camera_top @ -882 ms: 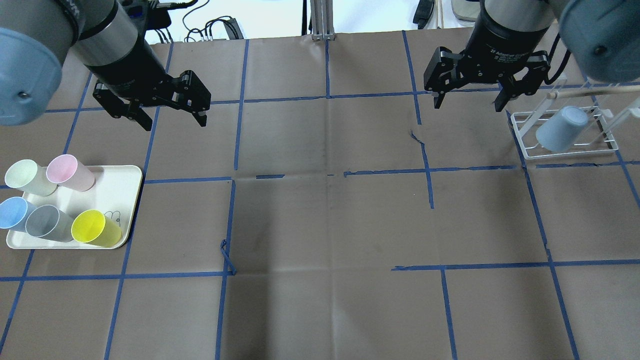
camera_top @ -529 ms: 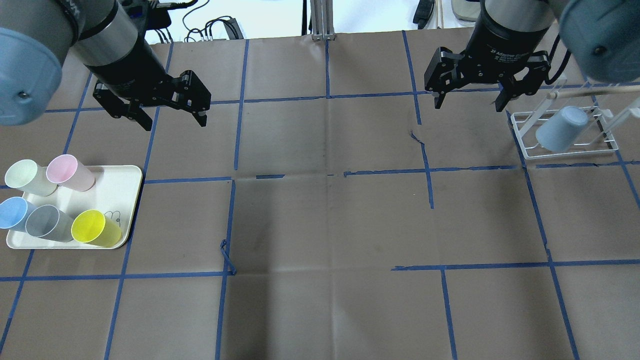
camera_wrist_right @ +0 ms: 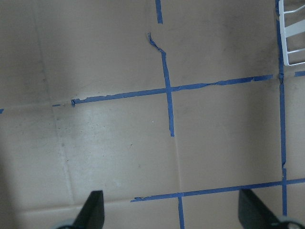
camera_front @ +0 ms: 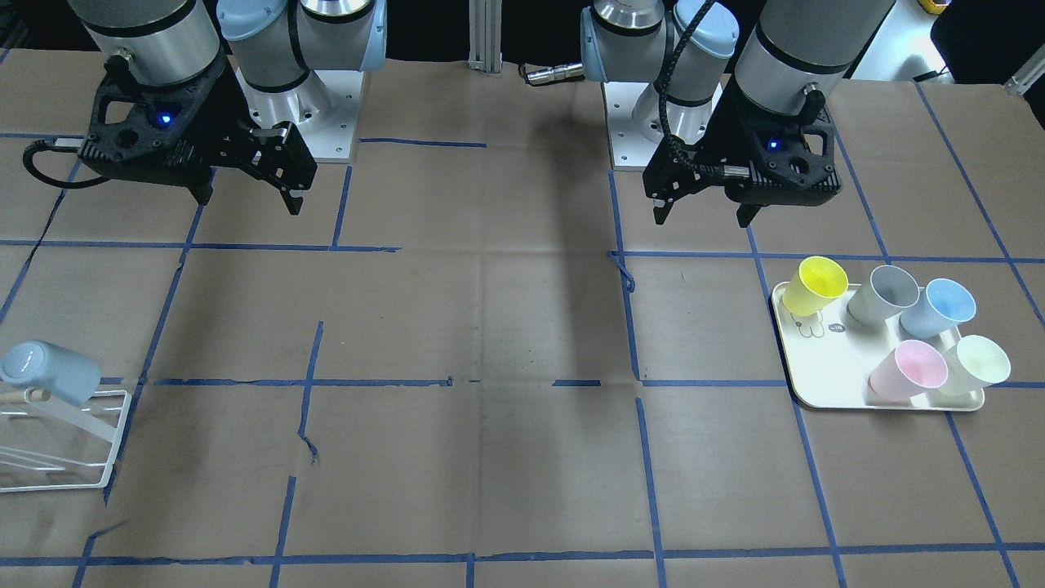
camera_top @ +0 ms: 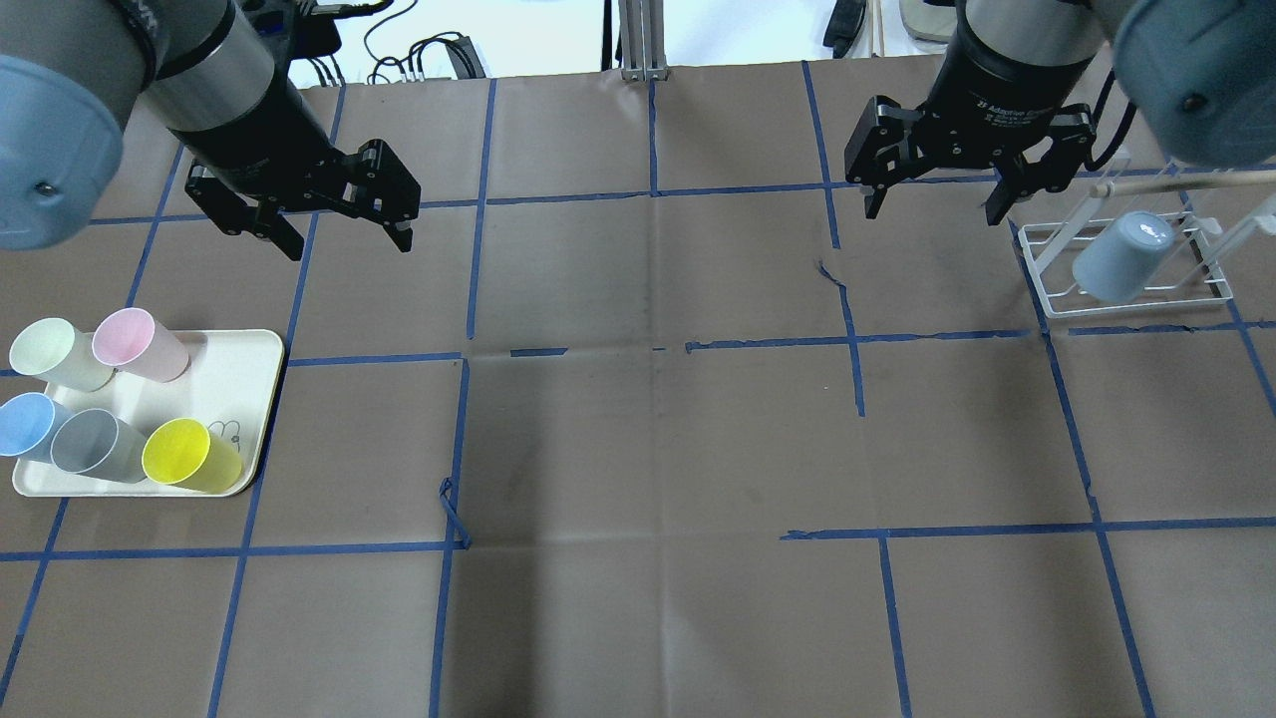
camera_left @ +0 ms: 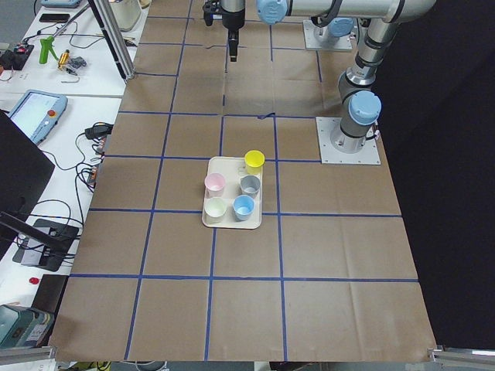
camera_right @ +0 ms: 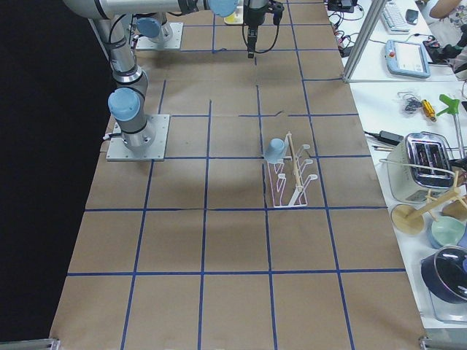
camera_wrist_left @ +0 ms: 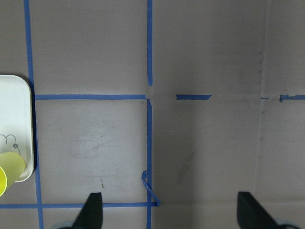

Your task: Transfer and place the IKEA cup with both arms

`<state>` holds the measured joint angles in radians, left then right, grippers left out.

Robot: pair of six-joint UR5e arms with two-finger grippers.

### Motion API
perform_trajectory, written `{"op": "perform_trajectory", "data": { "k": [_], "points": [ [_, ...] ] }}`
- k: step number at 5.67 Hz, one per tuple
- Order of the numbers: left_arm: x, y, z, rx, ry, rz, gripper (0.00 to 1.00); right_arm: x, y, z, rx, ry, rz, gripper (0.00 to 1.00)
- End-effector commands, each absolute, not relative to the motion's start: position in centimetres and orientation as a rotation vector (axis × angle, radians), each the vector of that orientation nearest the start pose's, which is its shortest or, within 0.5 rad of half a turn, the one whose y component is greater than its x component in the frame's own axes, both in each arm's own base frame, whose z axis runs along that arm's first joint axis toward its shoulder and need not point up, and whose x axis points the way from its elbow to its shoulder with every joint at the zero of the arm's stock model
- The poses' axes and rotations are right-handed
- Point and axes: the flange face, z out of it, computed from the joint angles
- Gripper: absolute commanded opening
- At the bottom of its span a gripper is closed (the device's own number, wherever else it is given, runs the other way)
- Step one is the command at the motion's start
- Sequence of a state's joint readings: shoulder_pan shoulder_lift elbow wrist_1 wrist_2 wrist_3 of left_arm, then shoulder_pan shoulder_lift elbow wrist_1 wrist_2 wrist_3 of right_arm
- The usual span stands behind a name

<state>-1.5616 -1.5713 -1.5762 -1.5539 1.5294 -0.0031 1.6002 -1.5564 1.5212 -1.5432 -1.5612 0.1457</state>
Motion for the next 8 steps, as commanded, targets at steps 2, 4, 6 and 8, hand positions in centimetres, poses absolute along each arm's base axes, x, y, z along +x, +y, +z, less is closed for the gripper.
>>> {"op": "perform_trajectory", "data": {
  "k": [2,4,6,8],
  "points": [
    [-13.3,-49.4,48.7,-0.019,3.184,-0.02,0.98,13.9,-50.8,49.1,0.037,3.132,-0.012,1.0],
    [-13.3,-49.5,48.7,-0.019,3.184,-0.02,0.98,5.8,-53.4,48.5,-0.02,3.134,-0.031,1.0],
    [-13.2,-49.6,48.7,-0.022,3.184,-0.02,0.98,-4.7,-55.9,46.3,-0.161,3.146,-0.043,1.0],
    [-13.2,-49.7,48.8,-0.021,3.186,-0.022,0.98,-10.3,-58.9,41.4,-0.266,3.152,-0.051,1.0]
  ]
}}
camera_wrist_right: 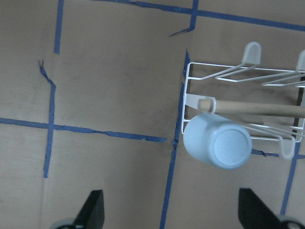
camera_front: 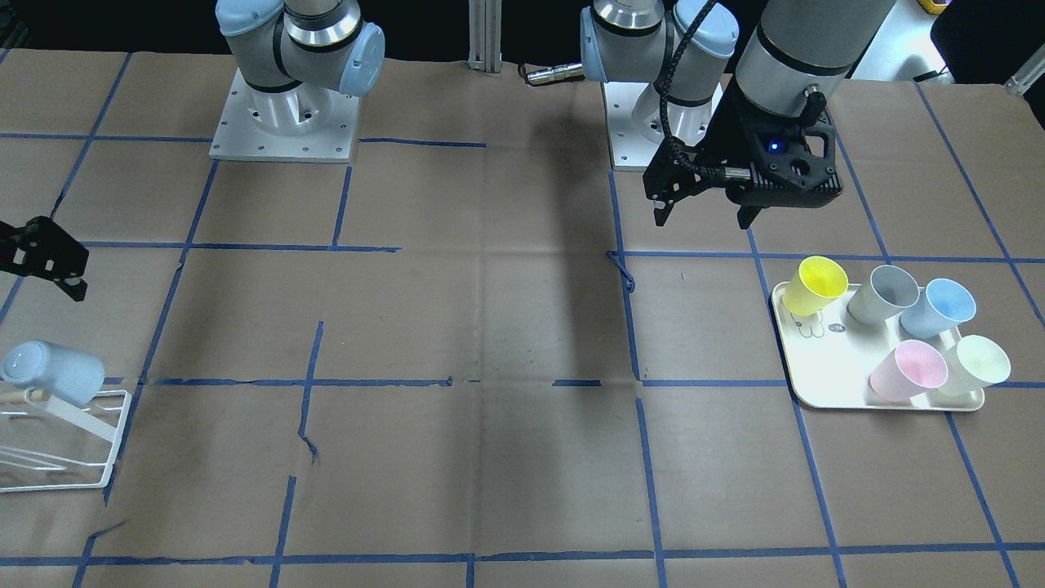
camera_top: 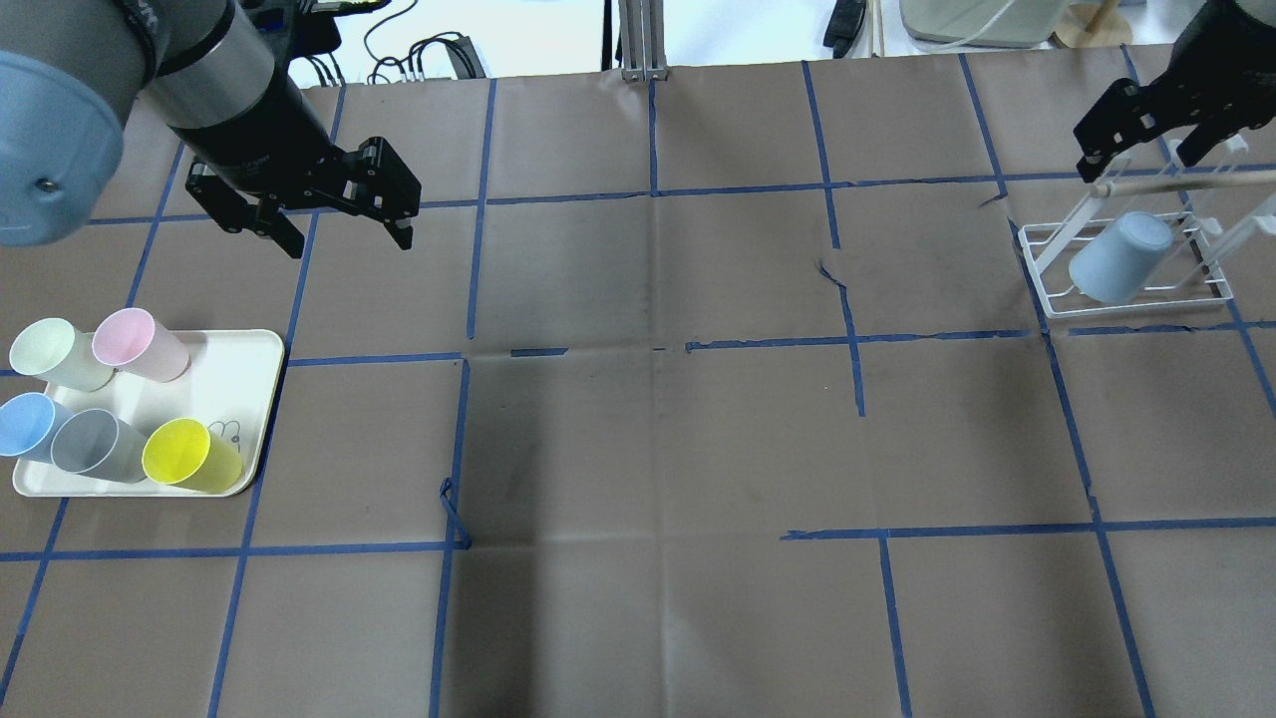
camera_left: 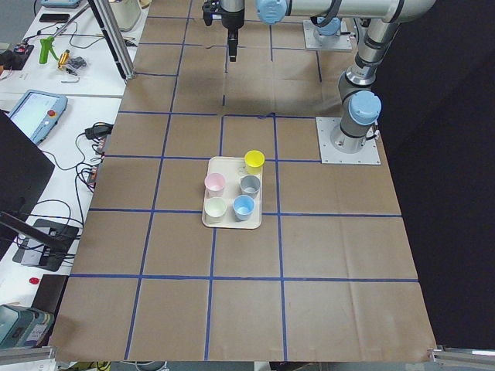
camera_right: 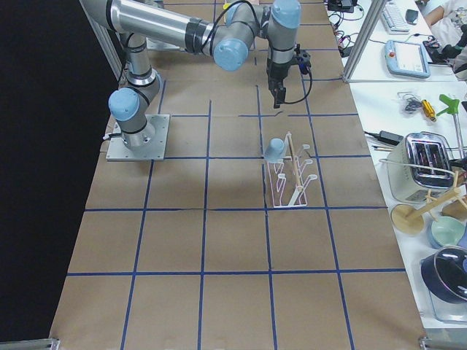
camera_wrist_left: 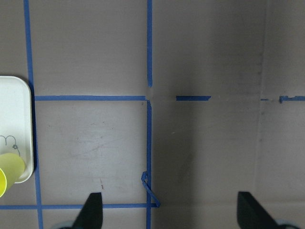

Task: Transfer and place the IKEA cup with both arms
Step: 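Move the right gripper over the light blue cup on the wire rack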

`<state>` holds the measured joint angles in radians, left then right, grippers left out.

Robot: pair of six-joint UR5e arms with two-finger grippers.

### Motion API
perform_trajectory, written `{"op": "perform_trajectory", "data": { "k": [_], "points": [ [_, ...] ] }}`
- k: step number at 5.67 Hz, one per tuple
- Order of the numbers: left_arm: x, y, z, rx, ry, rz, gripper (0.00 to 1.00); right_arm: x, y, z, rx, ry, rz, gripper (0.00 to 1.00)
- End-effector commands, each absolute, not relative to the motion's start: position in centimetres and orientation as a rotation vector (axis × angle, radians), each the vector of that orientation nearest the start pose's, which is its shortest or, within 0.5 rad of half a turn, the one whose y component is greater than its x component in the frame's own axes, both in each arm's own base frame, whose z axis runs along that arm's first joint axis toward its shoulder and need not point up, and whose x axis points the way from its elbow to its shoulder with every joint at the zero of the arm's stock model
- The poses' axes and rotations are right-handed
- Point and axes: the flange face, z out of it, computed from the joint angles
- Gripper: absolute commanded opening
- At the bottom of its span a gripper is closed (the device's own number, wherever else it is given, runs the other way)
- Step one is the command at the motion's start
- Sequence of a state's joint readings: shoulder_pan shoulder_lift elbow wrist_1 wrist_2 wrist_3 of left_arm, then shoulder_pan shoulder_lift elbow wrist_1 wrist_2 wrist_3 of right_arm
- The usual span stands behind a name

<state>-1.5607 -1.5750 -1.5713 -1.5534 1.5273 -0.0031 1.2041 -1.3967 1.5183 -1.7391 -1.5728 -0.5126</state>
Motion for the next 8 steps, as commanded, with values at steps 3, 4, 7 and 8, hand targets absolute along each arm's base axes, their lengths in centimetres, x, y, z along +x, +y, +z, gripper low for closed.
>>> {"op": "perform_trajectory", "data": {
  "k": [3,4,7,8],
  "points": [
    [-13.2,-49.6,48.9,-0.019,3.186,-0.025,0.98,-13.8,-60.6,35.4,-0.261,3.175,0.101,1.0],
    [-13.2,-49.6,48.9,-0.019,3.184,-0.025,0.98,-14.2,-60.5,34.4,-0.252,3.171,0.126,1.0],
    [-13.2,-49.6,48.9,-0.019,3.184,-0.025,0.98,-13.8,-59.4,30.8,-0.244,3.185,0.1,1.0],
    [-13.2,-49.6,49.0,-0.019,3.184,-0.027,0.98,-14.0,-59.3,30.7,-0.237,3.182,0.099,1.0]
  ]
}}
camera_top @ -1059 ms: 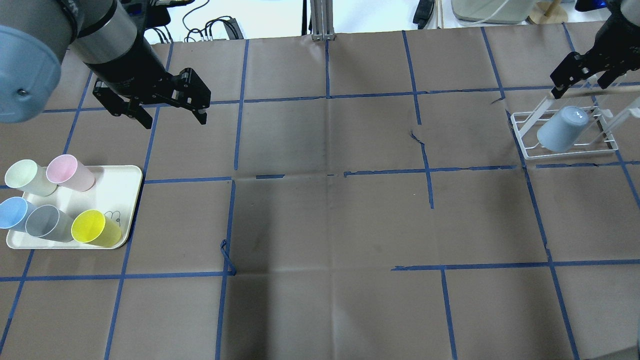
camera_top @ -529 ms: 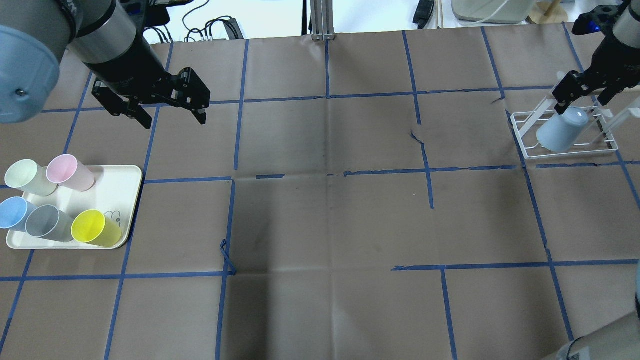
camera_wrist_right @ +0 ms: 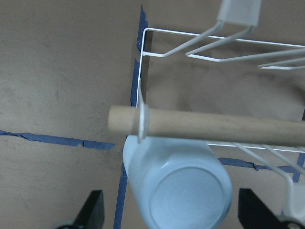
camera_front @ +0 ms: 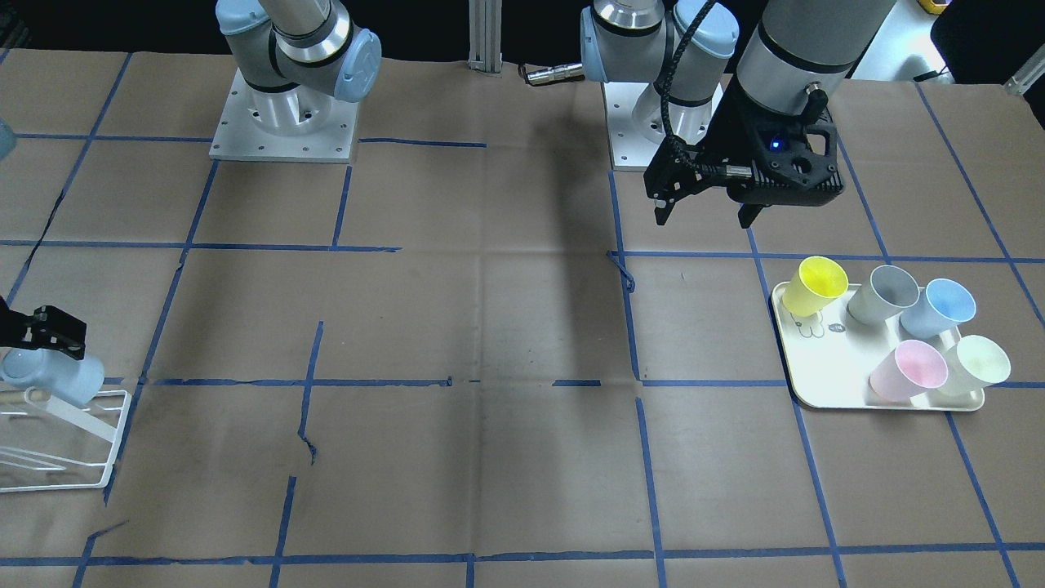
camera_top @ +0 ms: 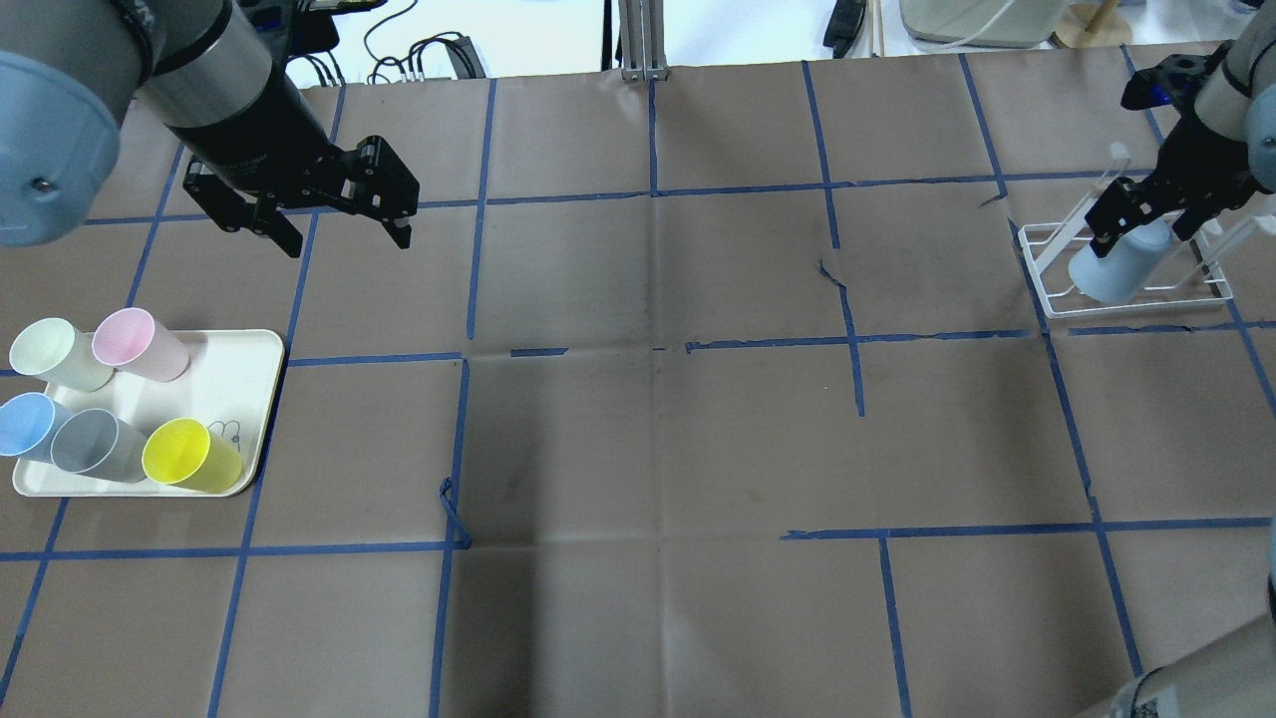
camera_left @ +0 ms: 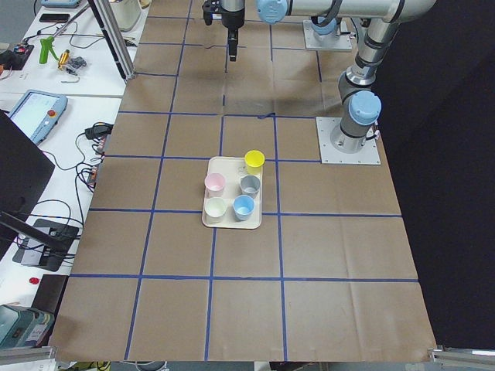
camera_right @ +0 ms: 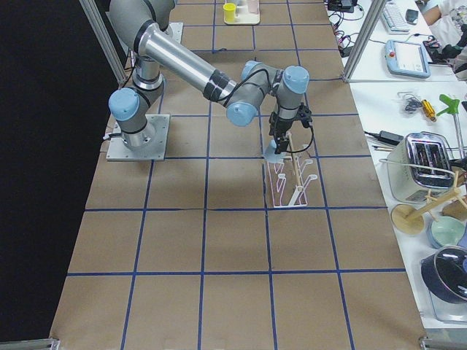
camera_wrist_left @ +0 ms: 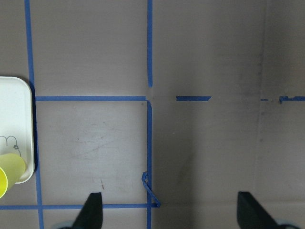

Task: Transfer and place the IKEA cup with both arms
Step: 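Lower the right gripper and close it on the light blue cup's base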

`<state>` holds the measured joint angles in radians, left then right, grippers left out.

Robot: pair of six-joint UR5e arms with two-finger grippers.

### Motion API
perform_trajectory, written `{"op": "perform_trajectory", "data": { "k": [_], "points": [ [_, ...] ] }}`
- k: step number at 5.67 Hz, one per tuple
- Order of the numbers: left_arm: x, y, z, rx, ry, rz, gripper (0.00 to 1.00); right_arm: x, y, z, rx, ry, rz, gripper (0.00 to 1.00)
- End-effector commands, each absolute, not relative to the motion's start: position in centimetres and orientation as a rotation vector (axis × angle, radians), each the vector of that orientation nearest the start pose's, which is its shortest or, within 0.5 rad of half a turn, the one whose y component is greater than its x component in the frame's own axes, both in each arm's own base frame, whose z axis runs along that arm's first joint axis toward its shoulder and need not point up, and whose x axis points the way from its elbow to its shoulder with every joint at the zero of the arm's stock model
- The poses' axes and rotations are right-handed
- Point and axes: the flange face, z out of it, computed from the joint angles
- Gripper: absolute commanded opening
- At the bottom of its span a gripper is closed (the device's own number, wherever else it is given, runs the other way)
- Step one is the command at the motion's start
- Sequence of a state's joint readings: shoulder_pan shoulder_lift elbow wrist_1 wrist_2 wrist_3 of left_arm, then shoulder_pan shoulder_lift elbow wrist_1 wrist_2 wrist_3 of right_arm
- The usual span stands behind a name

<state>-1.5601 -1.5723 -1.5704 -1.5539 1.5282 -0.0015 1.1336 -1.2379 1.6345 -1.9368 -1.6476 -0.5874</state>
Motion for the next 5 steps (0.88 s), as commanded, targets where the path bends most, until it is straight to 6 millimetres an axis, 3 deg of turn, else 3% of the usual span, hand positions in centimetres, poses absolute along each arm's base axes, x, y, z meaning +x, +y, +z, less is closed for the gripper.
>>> {"op": "perform_trajectory", "data": {
  "k": [1,2,3,5],
  "points": [
    [-13.23,-49.55,48.89,-0.019,3.184,-0.025,0.98,-14.66,-59.43,30.82,-0.218,3.188,0.052,0.98],
    [-13.23,-49.5,48.97,-0.019,3.184,-0.027,0.98,-14.83,-59.56,30.28,-0.216,3.186,0.056,0.85],
    [-13.3,-49.43,49.04,-0.019,3.184,-0.029,0.98,-14.92,-59.5,30.35,-0.211,3.188,0.058,0.65],
    [-13.32,-49.48,48.97,-0.019,3.186,-0.027,0.98,-14.81,-59.34,30.9,-0.211,3.184,0.057,0.5]
  ]
}}
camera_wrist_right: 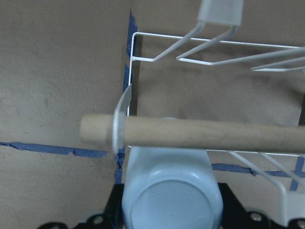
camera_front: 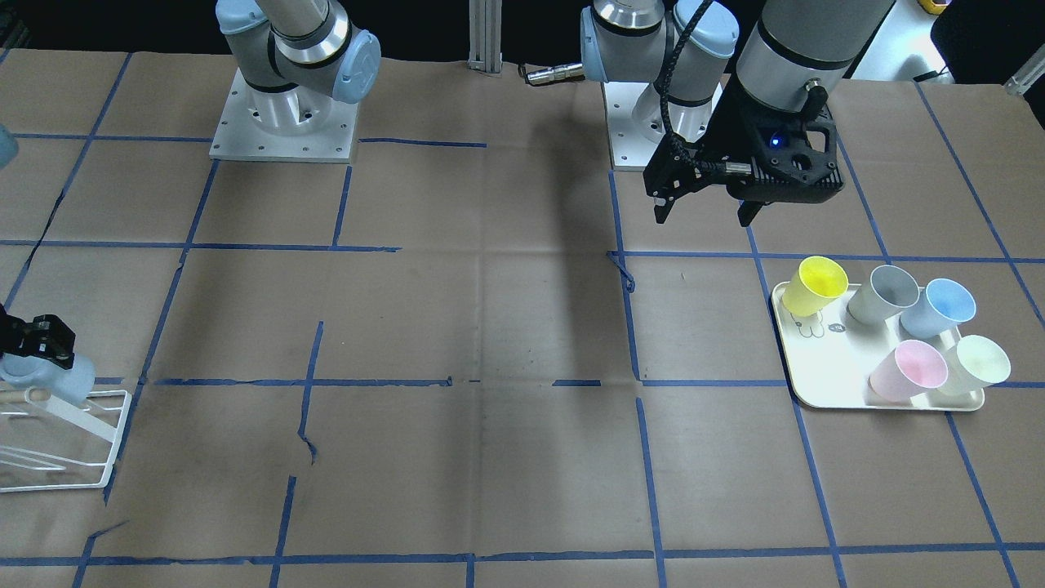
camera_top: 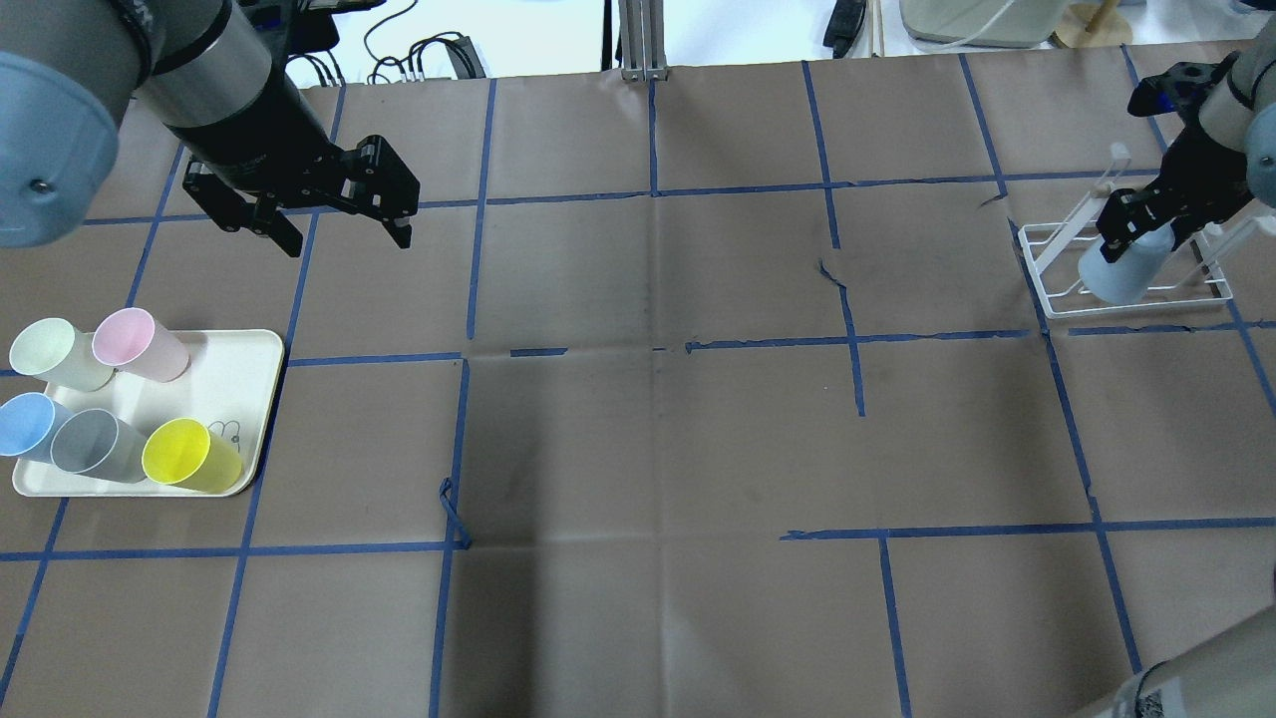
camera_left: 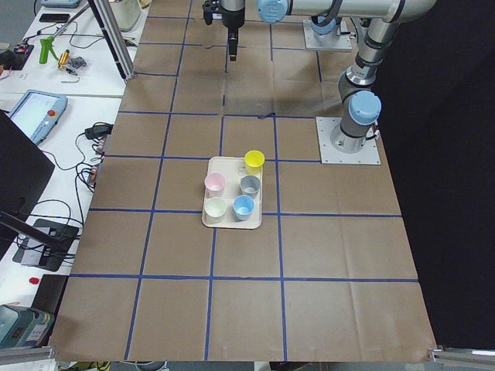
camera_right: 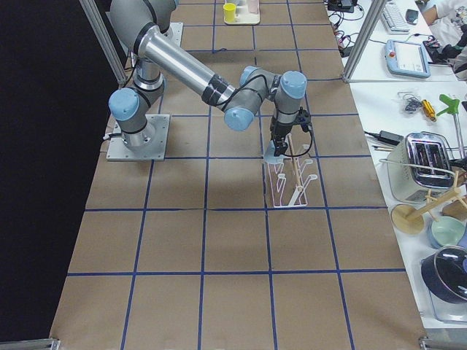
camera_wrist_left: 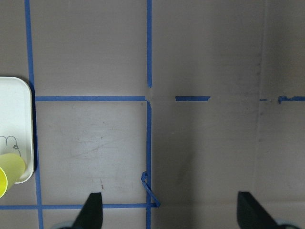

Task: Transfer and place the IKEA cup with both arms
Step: 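Lower the right gripper and close it on the light blue cup's base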

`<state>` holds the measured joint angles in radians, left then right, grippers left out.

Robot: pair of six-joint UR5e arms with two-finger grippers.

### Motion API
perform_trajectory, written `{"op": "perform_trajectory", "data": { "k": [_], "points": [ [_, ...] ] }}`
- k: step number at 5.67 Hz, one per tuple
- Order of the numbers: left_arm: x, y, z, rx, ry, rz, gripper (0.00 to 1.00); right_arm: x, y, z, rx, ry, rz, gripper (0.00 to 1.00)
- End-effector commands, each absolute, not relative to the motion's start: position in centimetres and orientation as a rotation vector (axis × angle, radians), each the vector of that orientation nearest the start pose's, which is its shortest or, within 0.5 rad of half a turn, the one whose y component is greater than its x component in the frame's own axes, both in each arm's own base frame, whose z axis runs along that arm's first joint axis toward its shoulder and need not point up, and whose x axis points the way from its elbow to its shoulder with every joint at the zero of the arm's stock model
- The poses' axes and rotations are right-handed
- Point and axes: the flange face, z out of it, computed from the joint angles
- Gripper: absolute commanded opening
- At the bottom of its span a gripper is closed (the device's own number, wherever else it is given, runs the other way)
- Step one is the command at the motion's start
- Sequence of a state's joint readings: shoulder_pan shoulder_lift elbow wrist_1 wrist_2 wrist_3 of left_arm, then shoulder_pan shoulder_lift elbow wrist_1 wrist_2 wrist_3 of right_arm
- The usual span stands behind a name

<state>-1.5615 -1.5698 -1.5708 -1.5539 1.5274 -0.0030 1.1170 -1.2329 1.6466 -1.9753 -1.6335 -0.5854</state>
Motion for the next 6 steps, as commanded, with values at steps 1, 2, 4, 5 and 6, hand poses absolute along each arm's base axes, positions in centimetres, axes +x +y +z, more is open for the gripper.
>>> {"op": "perform_trajectory", "data": {
  "k": [1,2,4,5,6],
  "points": [
    [-13.3,-49.7,48.9,-0.017,3.184,-0.025,0.98,-14.9,-59.6,32.3,-0.208,3.198,0.027,0.5],
    [-13.3,-49.7,48.9,-0.017,3.184,-0.027,0.98,-14.7,-59.5,34.8,-0.205,3.201,-0.038,0.5],
    [-13.2,-49.8,48.9,-0.019,3.184,-0.027,0.98,-13.1,-57.0,40.4,-0.201,3.167,-0.019,0.5],
    [-13.2,-49.7,49.0,-0.019,3.186,-0.027,0.98,-12.5,-55.7,44.1,-0.202,3.178,-0.053,0.5],
    [-13.2,-49.7,49.0,-0.019,3.186,-0.027,0.98,-11.4,-54.2,47.8,-0.211,3.168,-0.067,0.5]
  ]
}}
